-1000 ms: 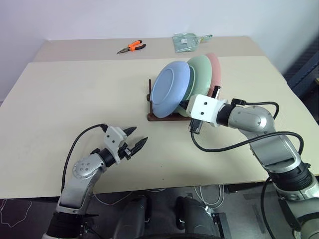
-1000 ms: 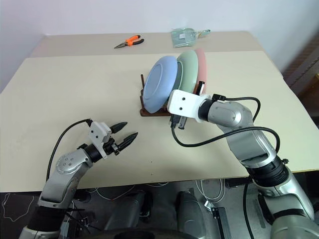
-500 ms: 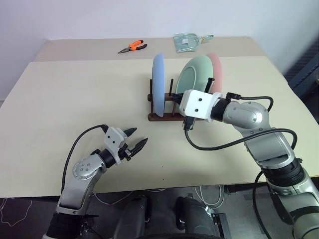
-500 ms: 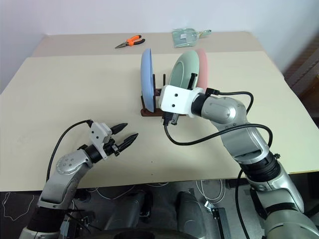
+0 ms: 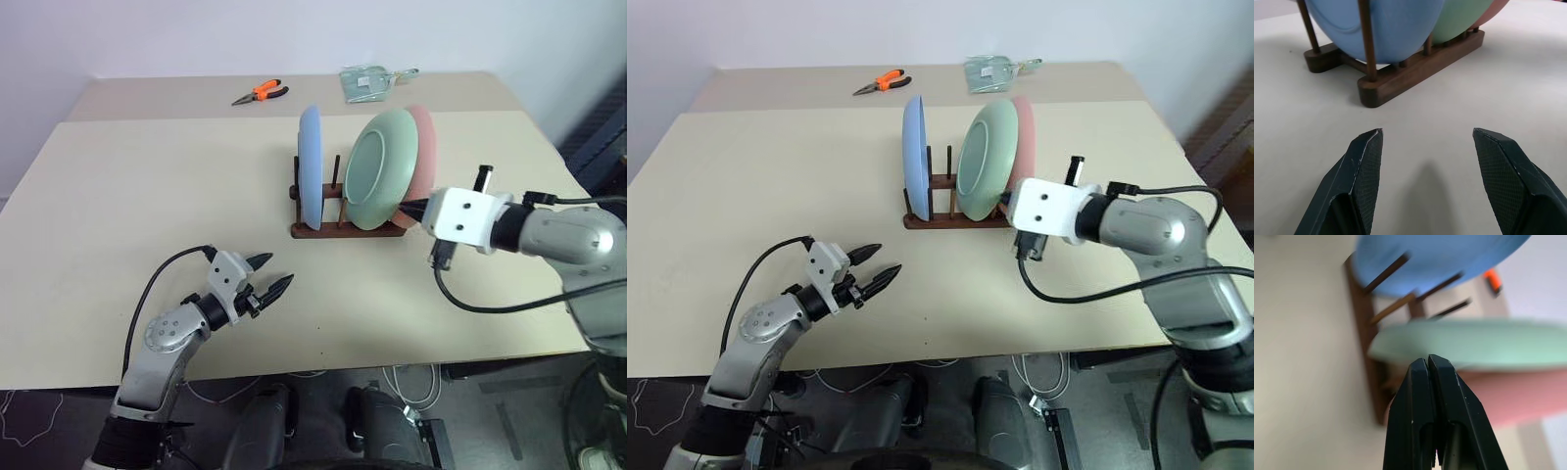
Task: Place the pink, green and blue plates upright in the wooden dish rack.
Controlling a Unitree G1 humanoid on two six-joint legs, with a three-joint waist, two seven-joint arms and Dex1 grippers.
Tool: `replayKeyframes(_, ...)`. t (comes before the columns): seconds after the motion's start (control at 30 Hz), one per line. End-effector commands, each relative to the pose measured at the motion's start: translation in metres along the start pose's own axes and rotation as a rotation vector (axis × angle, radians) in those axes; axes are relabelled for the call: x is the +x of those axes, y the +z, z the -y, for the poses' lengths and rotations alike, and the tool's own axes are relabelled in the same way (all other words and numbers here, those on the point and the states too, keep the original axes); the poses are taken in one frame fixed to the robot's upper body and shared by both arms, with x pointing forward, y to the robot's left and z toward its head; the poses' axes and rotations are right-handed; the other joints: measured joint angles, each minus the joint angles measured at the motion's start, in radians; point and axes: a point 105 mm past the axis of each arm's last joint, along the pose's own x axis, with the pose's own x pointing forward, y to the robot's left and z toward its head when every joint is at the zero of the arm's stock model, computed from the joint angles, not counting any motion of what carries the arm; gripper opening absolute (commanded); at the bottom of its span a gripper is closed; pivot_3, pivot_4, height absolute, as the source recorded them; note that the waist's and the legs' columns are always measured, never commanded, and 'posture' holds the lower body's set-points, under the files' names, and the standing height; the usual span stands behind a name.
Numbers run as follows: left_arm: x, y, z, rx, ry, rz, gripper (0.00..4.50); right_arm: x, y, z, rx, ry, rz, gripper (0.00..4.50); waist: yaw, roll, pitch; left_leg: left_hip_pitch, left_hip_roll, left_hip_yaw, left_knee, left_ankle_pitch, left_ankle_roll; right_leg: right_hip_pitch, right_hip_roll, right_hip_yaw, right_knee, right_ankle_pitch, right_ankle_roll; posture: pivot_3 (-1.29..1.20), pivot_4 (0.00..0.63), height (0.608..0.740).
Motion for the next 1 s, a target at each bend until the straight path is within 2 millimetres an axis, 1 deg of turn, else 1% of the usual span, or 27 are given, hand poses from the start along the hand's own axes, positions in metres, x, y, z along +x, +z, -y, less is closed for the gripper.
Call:
replayKeyframes(0.03,0.004,0.01,0.005,0.012,-0.041,0.04,3.0,-0.004,0.003,0.008,-0.048,-0.055,-0.016,0.02,0.0,0.0,0.0,0.0,0.0,0.0,0.0,0.0,0.0,0.0,0.0,0.0,0.0,0.0,0.0,0.0,0.15,0.74)
replayKeyframes(0.13,0.005,0.01,0.007,0.009,-0.056,0.04,3.0,0.0,0.001,0.014,-0.049,-0.089,-0.022,0.02,0.002,0.0,0.0,0.0,0.0,0.0,0.0,0.0,0.0,0.0,0.0,0.0,0.0,0.0,0.0,0.0,0.15,0.74)
replayKeyframes(0.3,0.004,0.009,0.009,0.011,-0.061,0.034,3.0,0.008,0.003,0.018,-0.063,-0.111,-0.004,0.02,0.002,0.0,0.0,0.0,0.0,0.0,0.0,0.0,0.0,0.0,0.0,0.0,-0.001,0.0,0.0,0.0,0.15,0.74)
replayKeyframes(0.43,0.003,0.008,0.01,0.012,-0.057,0.033,3.0,0.016,0.013,0.021,-0.084,-0.125,0.036,0.02,0.001,0.0,0.0,0.0,0.0,0.0,0.0,0.0,0.0,0.0,0.0,0.0,-0.001,0.0,0.0,0.0,0.15,0.74)
replayKeyframes(0.53,0.002,0.007,0.01,0.013,-0.054,0.03,3.0,0.021,0.024,0.027,-0.095,-0.15,0.083,0.02,0.001,0.0,0.0,0.0,0.0,0.0,0.0,0.0,0.0,0.0,0.0,0.0,-0.001,0.0,0.0,0.0,0.15,0.74)
replayKeyframes(0.6,0.002,0.007,0.01,0.013,-0.054,0.029,3.0,0.022,0.03,0.029,-0.1,-0.155,0.106,0.02,0.001,0.0,0.0,0.0,0.0,0.0,0.0,0.0,0.0,0.0,0.0,0.0,-0.001,0.0,0.0,0.0,0.15,0.74)
replayKeyframes(0.73,0.001,0.006,0.011,0.011,-0.054,0.025,3.0,0.02,0.035,0.031,-0.112,-0.161,0.119,0.02,0.003,0.0,0.0,0.0,0.0,0.0,0.001,0.0,0.001,0.001,0.0,0.0,-0.001,0.0,0.0,0.0,0.15,0.74)
replayKeyframes(0.9,0.002,0.005,0.013,0.013,-0.06,0.02,3.0,0.018,0.032,0.032,-0.117,-0.166,0.107,0.02,0.002,0.0,0.0,0.0,0.0,0.0,0.001,0.0,0.001,0.0,0.0,0.0,-0.001,0.0,0.0,0.0,0.15,0.74)
replayKeyframes(1.0,0.002,0.004,0.014,0.014,-0.063,0.019,3.0,0.012,0.027,0.032,-0.103,-0.162,0.099,0.02,0.002,0.0,0.0,0.0,0.0,0.0,0.001,0.0,0.001,0.0,0.0,0.0,-0.001,0.0,0.0,0.0,0.15,0.74)
